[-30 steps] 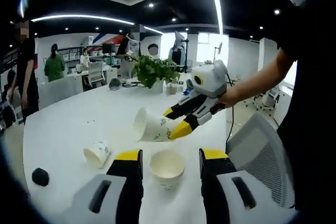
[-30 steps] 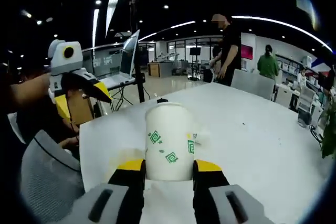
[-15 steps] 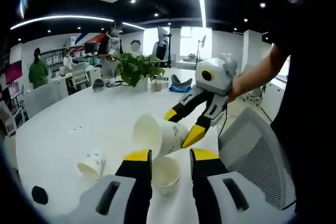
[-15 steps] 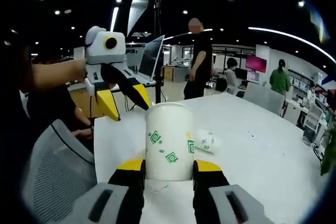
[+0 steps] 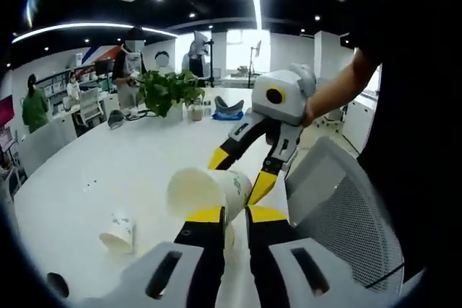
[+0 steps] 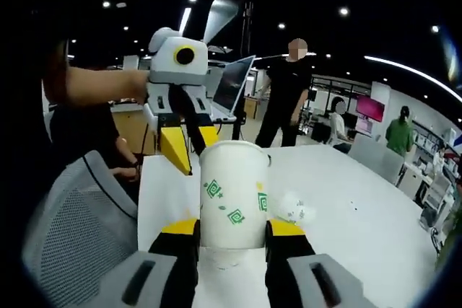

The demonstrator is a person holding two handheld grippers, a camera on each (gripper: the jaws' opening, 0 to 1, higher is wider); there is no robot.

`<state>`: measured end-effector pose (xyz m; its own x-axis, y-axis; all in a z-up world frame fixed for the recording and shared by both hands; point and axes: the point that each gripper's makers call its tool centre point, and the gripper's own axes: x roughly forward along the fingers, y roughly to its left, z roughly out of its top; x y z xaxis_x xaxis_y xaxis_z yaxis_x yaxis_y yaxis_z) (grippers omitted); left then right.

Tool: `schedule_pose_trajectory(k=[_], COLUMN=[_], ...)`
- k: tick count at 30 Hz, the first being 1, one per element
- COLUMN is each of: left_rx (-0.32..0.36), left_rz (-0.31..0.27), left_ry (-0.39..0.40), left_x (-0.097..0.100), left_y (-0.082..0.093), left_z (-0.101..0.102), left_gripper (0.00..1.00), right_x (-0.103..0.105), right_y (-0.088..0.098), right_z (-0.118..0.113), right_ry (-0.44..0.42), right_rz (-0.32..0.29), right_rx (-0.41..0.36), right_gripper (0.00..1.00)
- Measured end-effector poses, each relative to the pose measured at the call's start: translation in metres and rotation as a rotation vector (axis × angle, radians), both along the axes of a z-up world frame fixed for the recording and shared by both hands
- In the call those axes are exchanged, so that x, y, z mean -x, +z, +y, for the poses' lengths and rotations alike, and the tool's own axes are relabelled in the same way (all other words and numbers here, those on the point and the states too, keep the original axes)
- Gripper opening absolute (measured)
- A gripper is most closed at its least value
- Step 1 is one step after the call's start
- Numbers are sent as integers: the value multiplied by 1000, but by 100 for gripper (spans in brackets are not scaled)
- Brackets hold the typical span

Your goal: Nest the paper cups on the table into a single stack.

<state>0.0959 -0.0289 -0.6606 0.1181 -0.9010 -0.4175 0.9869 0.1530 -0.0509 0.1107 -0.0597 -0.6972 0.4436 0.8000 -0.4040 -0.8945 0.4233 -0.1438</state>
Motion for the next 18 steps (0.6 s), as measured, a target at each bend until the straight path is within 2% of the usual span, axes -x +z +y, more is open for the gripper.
schedule_pose_trajectory(k=[5,10,18], left_rx=[-2,-26,-43], left_rz=[4,-17,-43], left_ry=[-43,-88,-99], left_x=[7,15,15], left_y=[0,-3,-3], left_z=[-2,-5,-6], left_gripper=[0,0,0], right_x=[5,8,8], right_y=[-5,-9,-9], right_z=[2,2,0], right_ry=[36,50,30], right_rz=[-40,-42,-40], right_rx=[44,64,60], right_gripper=[34,34,35])
